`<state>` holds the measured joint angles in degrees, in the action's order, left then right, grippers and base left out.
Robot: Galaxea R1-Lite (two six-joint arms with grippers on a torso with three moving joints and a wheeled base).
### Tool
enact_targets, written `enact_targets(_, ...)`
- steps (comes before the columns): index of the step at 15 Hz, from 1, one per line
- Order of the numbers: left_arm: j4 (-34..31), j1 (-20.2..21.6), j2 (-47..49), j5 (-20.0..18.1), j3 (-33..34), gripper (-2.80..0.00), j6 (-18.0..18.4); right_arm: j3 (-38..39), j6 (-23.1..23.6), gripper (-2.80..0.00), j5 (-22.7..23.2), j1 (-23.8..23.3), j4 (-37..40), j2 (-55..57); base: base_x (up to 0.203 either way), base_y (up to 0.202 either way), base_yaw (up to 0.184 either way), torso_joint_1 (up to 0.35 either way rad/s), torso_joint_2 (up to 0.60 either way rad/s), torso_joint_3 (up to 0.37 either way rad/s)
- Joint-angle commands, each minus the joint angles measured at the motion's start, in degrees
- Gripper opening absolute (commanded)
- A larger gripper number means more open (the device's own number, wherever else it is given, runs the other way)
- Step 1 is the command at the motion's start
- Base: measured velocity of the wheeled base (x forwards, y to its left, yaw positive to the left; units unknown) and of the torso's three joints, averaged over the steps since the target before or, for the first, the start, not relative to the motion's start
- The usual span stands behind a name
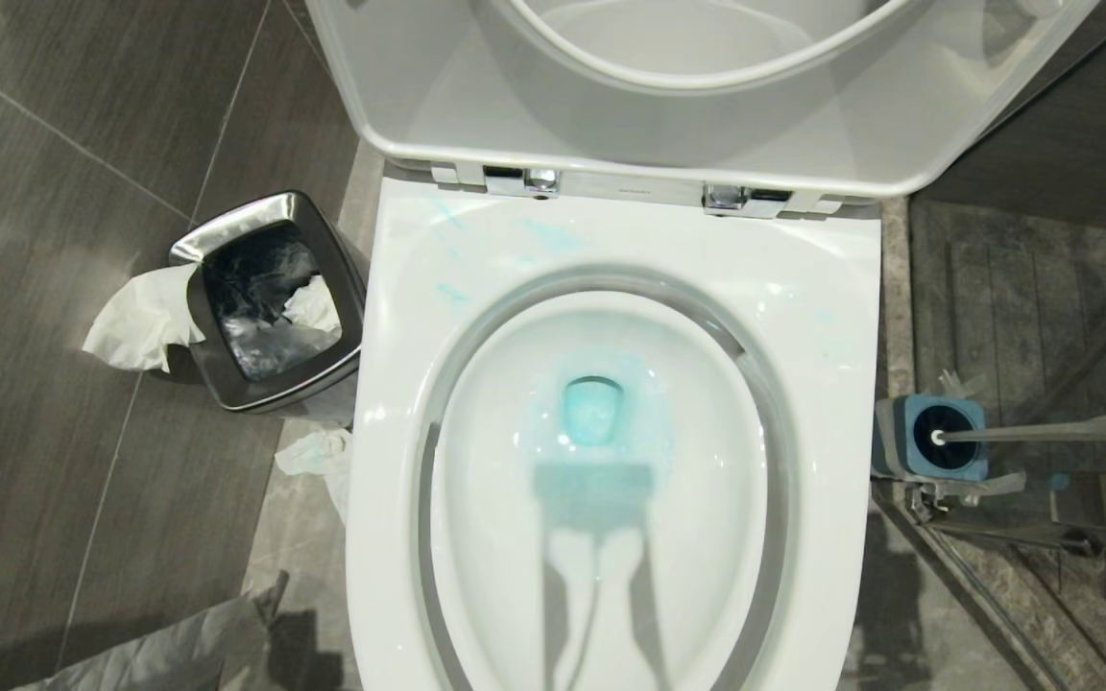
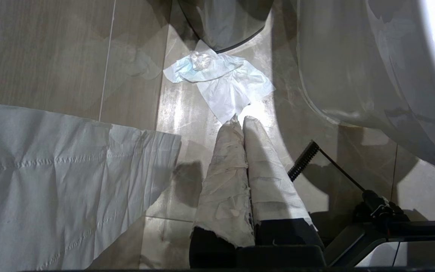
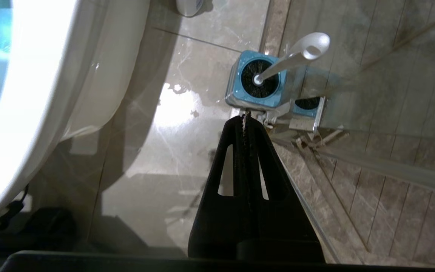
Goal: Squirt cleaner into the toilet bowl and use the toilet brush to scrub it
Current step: Scrub the toilet bowl
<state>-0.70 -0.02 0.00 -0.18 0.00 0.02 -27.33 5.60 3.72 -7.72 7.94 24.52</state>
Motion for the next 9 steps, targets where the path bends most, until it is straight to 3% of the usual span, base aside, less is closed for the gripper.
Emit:
enact_targets(1, 0.0, 0.0, 0.0, 0.0, 0.1, -2.8, 0.0, 6.1, 0.0, -2.8, -0.3, 0.0, -12.2, 4.4, 0.0, 0.0, 0.0, 0.0, 0.0, 0.0)
enact_targets(3, 0.0, 0.0, 0.0, 0.0, 0.1, -2.8, 0.0, 9.1, 0.1, -2.8, -0.7, 0.0, -19.8, 7.1, 0.0, 0.0, 0.0, 0.0, 0.0, 0.0)
enact_targets(7, 0.0, 0.0, 0.0, 0.0, 0.1, -2.8, 0.0, 11.0, 0.2, -2.8, -1.0, -0.3, -19.6, 8.2, 0.0, 0.0, 0.0, 0.0, 0.0, 0.0)
enact_targets(9, 0.0, 0.0, 0.0, 0.0, 0.1, -2.8, 0.0, 15.0, 0.1, -2.8, -2.2, -0.3, -26.1, 10.5, 0.0, 0.0, 0.0, 0.0, 0.0, 0.0)
